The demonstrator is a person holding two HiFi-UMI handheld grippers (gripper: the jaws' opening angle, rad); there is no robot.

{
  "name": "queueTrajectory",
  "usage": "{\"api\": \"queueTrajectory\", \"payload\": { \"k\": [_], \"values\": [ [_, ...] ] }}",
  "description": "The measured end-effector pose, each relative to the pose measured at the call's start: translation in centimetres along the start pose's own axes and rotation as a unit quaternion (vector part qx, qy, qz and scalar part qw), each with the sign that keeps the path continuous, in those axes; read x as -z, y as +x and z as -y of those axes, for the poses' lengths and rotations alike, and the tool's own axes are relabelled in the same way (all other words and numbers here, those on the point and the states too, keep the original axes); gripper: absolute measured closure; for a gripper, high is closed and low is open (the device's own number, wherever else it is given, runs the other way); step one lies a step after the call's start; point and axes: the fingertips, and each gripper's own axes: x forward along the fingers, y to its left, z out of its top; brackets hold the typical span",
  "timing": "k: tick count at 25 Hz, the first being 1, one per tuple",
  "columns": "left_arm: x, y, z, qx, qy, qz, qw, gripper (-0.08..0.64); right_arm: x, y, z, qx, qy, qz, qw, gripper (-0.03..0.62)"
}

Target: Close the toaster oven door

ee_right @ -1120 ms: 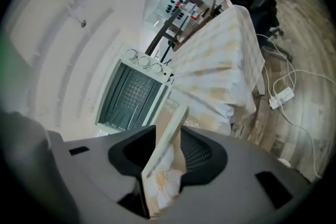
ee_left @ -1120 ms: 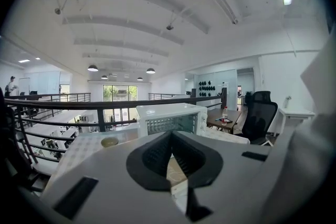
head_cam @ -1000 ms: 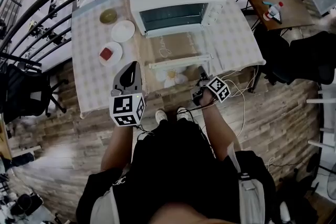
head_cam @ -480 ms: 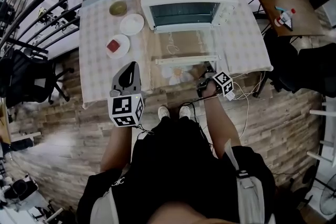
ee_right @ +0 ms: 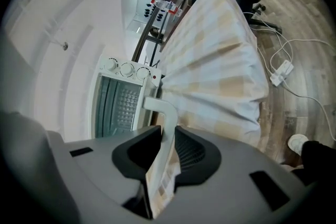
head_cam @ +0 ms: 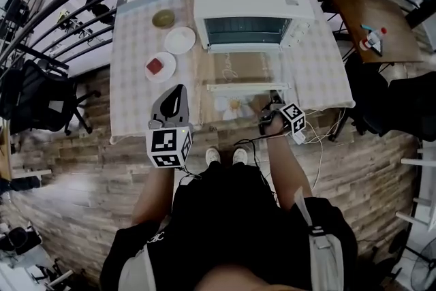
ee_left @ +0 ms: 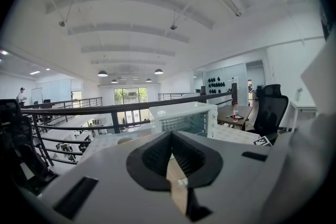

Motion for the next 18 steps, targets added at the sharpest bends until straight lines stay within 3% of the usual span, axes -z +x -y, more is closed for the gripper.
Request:
{"api": "queueTrajectory", "payload": {
  "k": [18],
  "values": [
    [-2.4, 0.9, 1.0, 0.02, 0.0, 0.036, 0.9992, 0.546, -2.6, 0.0, -11.2, -0.104, -0.057, 0.018, 0.993, 0.471]
  ]
}}
